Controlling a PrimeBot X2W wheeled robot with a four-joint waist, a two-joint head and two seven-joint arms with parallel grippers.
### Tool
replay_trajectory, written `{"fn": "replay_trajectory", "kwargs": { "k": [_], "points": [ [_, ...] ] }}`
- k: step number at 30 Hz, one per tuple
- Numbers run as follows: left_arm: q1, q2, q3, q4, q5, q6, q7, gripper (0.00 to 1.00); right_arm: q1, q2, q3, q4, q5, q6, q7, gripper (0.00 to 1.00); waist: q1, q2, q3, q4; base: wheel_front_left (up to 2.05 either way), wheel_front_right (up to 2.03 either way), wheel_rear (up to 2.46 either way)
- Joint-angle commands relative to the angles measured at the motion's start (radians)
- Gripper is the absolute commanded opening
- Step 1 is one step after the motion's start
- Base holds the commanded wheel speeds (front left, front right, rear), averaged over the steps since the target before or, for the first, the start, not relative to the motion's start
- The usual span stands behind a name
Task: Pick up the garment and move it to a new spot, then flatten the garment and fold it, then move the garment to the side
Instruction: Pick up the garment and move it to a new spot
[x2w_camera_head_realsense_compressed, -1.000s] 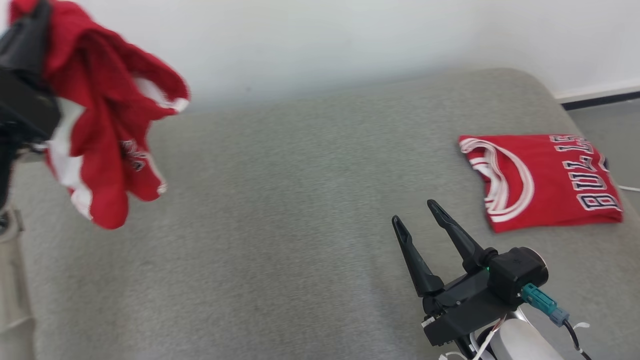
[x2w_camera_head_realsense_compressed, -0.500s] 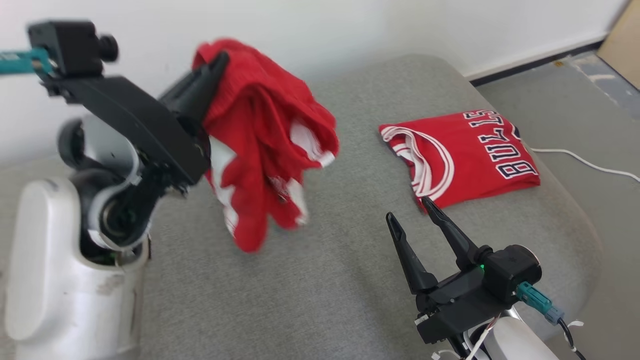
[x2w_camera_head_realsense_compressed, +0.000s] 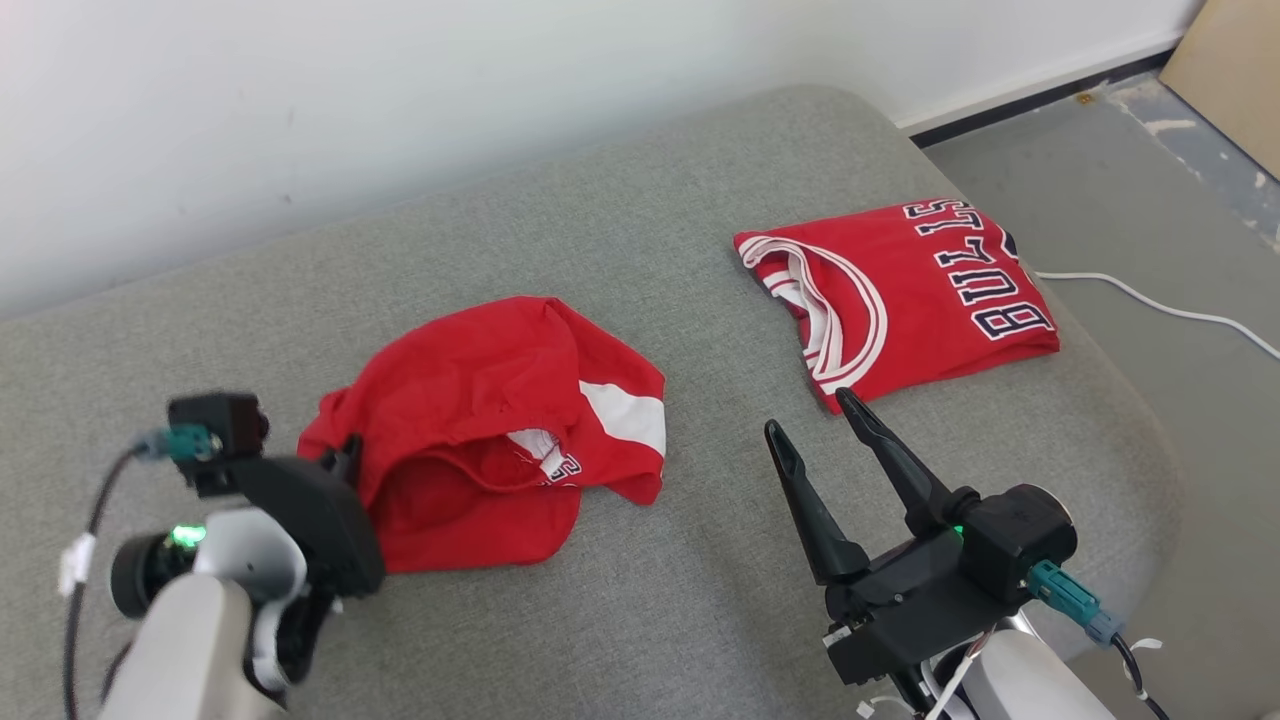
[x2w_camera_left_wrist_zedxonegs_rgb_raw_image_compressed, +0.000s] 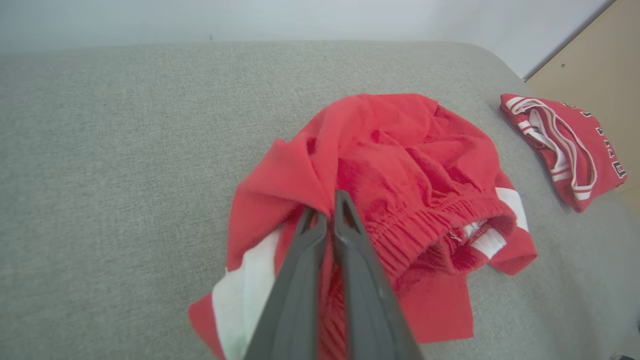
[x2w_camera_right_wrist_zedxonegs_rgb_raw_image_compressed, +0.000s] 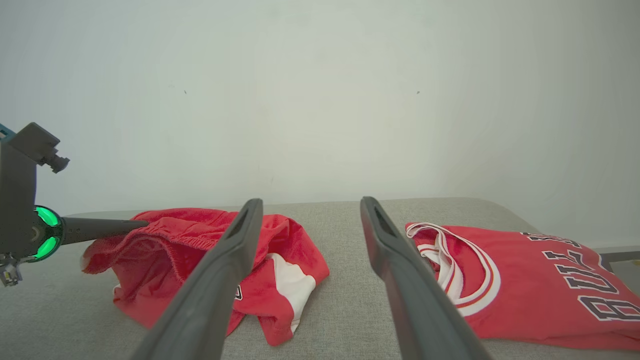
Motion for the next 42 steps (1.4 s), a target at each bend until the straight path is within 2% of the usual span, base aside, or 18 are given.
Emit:
{"fn": "replay_trajectory", "kwargs": {
  "k": [1, 2, 7, 14, 17, 22, 28, 33, 42],
  "points": [
    [0.025, -0.013, -0.011, 0.054, 0.023, 0.003, -0.062, 0.45, 0.006, -0.010, 0.002, 0.003, 0.010, -0.002, -0.004, 1.00, -0.0001, 0.0000, -0.011, 0.014, 0.00, 0.00, 0.00],
    [0.034, -0.021, -0.016, 0.074, 0.032, 0.005, -0.092, 1.00, 0.012, -0.012, 0.000, 0.005, 0.010, -0.002, -0.004, 1.00, -0.0001, 0.0000, -0.017, 0.020, 0.00, 0.00, 0.00],
    [0.066, -0.062, -0.006, 0.111, 0.028, 0.005, -0.234, 1.00, 0.032, -0.023, -0.014, 0.009, 0.011, -0.002, -0.004, 1.00, -0.0001, 0.0000, -0.040, 0.050, 0.00, 0.00, 0.00],
    [0.155, -0.105, 0.008, 0.076, 0.031, -0.033, -0.536, 1.00, 0.071, -0.047, -0.078, -0.002, 0.006, -0.002, -0.004, 1.00, -0.0001, 0.0000, -0.083, 0.121, 0.00, 0.00, 0.00],
    [0.205, -0.114, 0.018, 0.042, 0.031, -0.051, -0.601, 1.00, 0.098, -0.057, -0.120, -0.010, -0.003, -0.002, -0.003, 1.00, -0.0001, 0.0000, -0.100, 0.156, 0.00, 0.00, 0.00],
    [0.301, -0.117, 0.074, -0.095, 0.090, -0.053, -0.624, 1.00, 0.141, -0.067, -0.176, -0.006, -0.015, -0.002, -0.002, 1.00, -0.0001, 0.0000, -0.120, 0.211, 0.00, 0.00, 0.00],
    [0.433, -0.135, 0.136, -0.227, 0.197, -0.045, -0.623, 1.00, 0.168, -0.076, -0.205, 0.059, -0.014, -0.002, -0.004, 1.00, -0.0001, 0.0000, -0.136, 0.263, 0.00, 0.00, 0.00],
    [0.512, -0.146, 0.175, -0.256, 0.245, -0.045, -0.624, 1.00, 0.179, -0.070, -0.223, 0.079, -0.024, -0.002, -0.004, 1.00, -0.0001, 0.0000, -0.142, 0.287, 0.00, 0.00, 0.00],
    [0.595, -0.158, 0.214, -0.272, 0.268, -0.047, -0.624, 1.00, 0.199, -0.059, -0.238, 0.087, -0.026, -0.002, -0.004, 1.00, -0.0001, 0.0000, -0.152, 0.304, 0.00, 0.00, 0.00]
  ]
}}
